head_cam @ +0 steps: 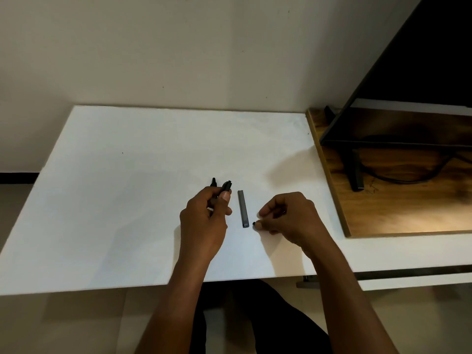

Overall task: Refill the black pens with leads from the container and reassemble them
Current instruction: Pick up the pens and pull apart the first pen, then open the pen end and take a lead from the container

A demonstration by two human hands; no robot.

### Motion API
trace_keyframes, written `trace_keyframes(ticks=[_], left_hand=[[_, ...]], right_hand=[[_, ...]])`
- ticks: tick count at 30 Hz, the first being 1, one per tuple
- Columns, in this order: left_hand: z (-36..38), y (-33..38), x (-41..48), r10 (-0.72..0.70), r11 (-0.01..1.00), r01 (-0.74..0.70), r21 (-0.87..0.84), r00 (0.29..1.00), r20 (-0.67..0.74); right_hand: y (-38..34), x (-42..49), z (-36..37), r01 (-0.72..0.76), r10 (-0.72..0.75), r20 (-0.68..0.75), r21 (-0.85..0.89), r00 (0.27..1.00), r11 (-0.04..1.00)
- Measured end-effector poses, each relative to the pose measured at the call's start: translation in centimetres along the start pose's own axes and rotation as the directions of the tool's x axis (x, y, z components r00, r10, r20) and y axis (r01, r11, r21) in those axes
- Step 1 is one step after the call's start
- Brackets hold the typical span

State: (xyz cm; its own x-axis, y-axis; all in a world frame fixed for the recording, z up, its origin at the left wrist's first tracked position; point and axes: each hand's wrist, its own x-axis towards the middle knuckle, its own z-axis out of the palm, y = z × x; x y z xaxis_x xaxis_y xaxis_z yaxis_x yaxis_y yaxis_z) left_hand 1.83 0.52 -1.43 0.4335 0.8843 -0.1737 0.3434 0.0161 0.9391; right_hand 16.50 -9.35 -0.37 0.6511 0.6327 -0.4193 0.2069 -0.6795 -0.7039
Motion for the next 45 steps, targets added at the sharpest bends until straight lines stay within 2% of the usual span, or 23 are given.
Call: trace_keyframes(ticks=[4,8,14,21,28,36,42,45], left_hand=[[-0.2,0.2,0.0,-0.017,0.999,0.017,-0.044,1.000,-0.010],[-0.2,0.2,0.1,-0.032,0.997,0.031,-0.071,0.999,-0.010],[-0.1,0.1,0.0,-0.040,0.995,0.040,-0.091,0.999,-0.004],[0.0,0.0,0.0,-0.036,0.994,0.036,-0.099,0.999,0.001],[0.1,-0.1,0.0,-0.045,0.993,0.044,-0.112,0.999,0.000],[0.2,-0.1,-0.1,-0.050,0.994,0.049,-0.101,0.999,-0.006],[0.0,0.1,-0.1,-0.057,0.993,0.055,-0.109,0.998,-0.013],[-0.1,0.2,0.0,-0.075,0.994,0.073,-0.079,0.997,-0.023]], right_hand=[[0.0,0.1,0.3,0.054,-0.051,0.026,-0.119,0.998,0.991],[0.2,0.3,0.1,0.064,-0.072,-0.046,-0.151,0.996,0.986],[0.5,0.9,-0.2,0.065,-0.092,-0.244,-0.117,0.965,0.991],[0.4,1.1,0.4,0.111,-0.112,-0.322,-0.023,0.940,0.994],[0.7,1.0,-0.1,0.074,-0.060,-0.291,0.038,0.955,0.997],[0.9,1.1,-0.3,0.039,-0.029,-0.264,0.033,0.964,0.999],[-0.1,0.8,0.3,0.124,-0.127,-0.386,-0.032,0.914,0.992],[-1.0,0.3,2.0,0.135,-0.162,-0.270,-0.116,0.949,0.984]])
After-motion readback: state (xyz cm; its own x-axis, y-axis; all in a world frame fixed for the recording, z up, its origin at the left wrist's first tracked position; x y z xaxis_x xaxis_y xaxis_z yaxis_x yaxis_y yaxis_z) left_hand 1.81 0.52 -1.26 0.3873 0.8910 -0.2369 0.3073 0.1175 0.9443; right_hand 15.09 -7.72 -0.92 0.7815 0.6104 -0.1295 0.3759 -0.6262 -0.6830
